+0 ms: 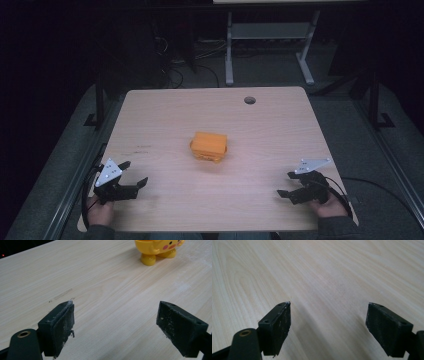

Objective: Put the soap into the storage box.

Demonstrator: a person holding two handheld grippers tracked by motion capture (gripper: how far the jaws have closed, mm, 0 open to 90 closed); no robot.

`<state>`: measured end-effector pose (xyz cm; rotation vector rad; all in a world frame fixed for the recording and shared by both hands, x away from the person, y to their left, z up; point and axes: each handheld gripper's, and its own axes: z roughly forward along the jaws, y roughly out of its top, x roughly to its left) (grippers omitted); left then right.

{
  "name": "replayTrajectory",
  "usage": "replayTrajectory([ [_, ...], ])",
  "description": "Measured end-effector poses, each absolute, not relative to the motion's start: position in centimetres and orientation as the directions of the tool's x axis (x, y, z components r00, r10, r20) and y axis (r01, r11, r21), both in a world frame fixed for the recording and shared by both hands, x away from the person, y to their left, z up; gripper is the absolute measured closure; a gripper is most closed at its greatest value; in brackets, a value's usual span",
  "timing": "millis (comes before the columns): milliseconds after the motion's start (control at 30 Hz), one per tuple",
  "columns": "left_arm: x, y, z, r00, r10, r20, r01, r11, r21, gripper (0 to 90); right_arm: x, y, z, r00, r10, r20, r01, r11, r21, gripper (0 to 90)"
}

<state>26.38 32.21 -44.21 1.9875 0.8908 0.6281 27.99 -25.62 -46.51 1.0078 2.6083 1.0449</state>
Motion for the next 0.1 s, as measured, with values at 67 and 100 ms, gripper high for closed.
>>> replayTrajectory([
  [67, 26.34, 32.22, -44.16, 0.621, 0.778, 0.098, 0.351, -0.388, 0.852, 13.9, 27.59, -25.58, -46.56, -0.763, 0.641, 0.087, 0.524, 0.534, 0.663, 19.6],
  [100, 26.34, 32.24, -44.14, 0.622, 0.777, 0.099, 0.348, -0.388, 0.853, 13.9, 27.38, -25.59, -46.48, -0.763, 0.641, 0.082, 0.519, 0.531, 0.67, 19.6],
])
